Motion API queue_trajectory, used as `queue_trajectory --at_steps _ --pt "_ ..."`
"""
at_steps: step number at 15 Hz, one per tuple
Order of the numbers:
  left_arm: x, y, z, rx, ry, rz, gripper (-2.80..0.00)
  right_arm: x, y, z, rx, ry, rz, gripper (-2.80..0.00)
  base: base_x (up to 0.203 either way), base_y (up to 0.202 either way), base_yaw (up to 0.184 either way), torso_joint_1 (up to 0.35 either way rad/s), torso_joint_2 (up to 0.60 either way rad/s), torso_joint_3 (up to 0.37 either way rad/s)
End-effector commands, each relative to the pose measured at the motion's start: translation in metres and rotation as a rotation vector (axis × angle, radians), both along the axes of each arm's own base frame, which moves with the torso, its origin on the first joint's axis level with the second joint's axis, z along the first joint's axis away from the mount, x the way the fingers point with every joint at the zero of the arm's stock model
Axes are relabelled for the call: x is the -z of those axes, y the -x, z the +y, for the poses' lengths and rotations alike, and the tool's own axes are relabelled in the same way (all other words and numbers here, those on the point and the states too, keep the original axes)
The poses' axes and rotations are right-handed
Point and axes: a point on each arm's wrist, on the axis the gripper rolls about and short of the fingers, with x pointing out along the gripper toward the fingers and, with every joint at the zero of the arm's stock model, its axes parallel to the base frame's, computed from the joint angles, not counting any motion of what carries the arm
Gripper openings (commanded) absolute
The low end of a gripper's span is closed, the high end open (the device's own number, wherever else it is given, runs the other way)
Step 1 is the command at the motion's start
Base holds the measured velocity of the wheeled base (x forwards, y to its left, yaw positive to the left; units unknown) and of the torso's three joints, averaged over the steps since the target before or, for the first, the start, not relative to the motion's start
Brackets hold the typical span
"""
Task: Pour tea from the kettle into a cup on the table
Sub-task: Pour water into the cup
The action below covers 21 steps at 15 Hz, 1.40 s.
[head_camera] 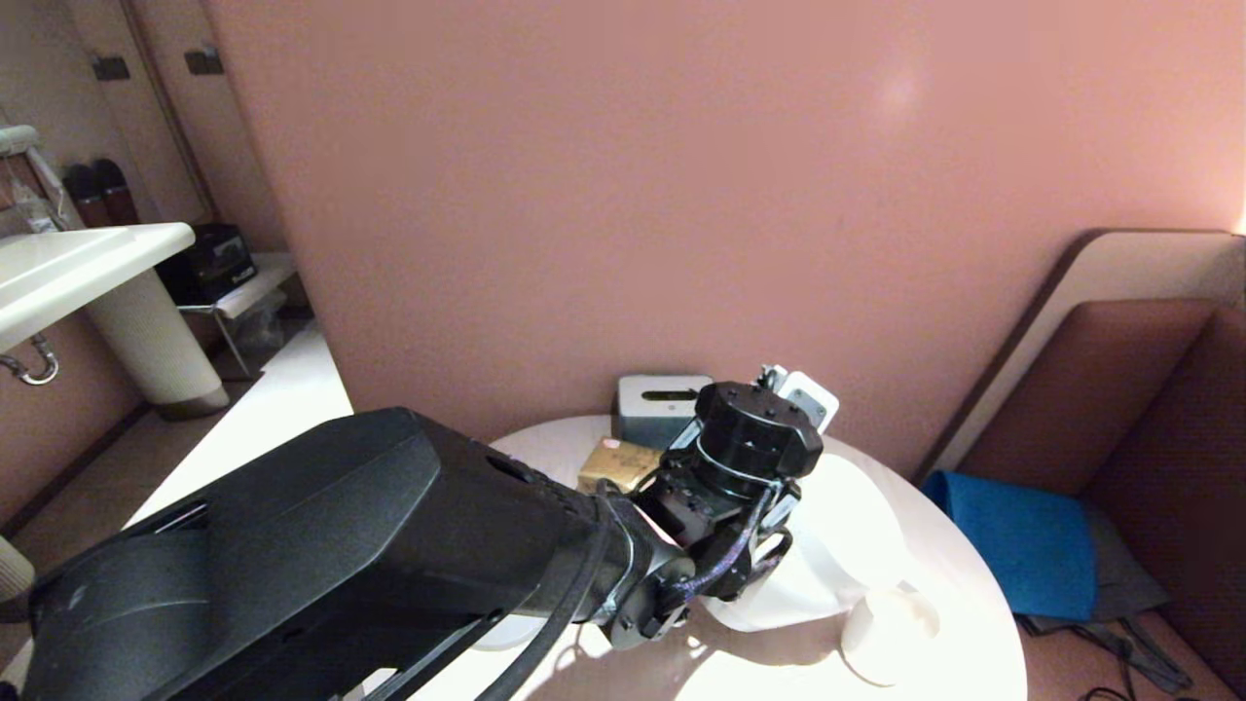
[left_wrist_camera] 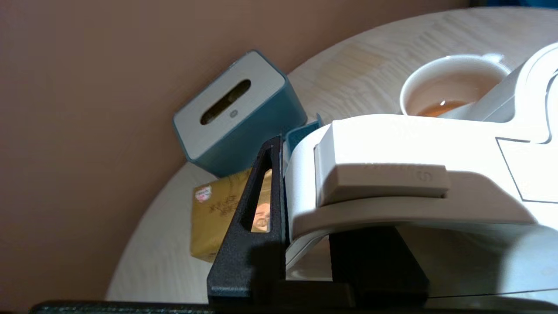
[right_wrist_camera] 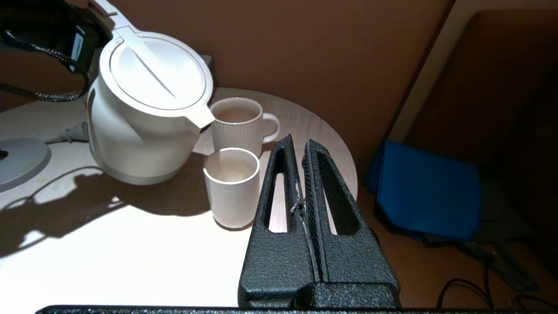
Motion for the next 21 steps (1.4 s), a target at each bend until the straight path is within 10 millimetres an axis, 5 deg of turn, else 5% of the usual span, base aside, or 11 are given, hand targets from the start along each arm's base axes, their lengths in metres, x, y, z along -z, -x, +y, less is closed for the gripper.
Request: queue_trajectory --at_steps 1,7,21 --pt "-0.006 0.0 0.0 0.003 -0.02 -0.018 -2.8 0.0 0.0 0.0 0.0 0.0 0.0 -2.8 0.0 0.0 0.0 0.0 0.0 0.0" --pt "-0.037 -0.004 -0.011 0.022 -0.045 -0.073 -2.8 0.0 0.0 0.0 -0.001 0.0 0.0 -2.8 0.0 0.0 0.0 0.0 0.0 0.0" --pt "-0.032 -0.006 -0.022 0.05 -0.149 -0.129 -2.8 0.0 0.0 0.0 -0.001 0.0 0.001 -2.8 0.0 0.0 0.0 0.0 0.0 0.0"
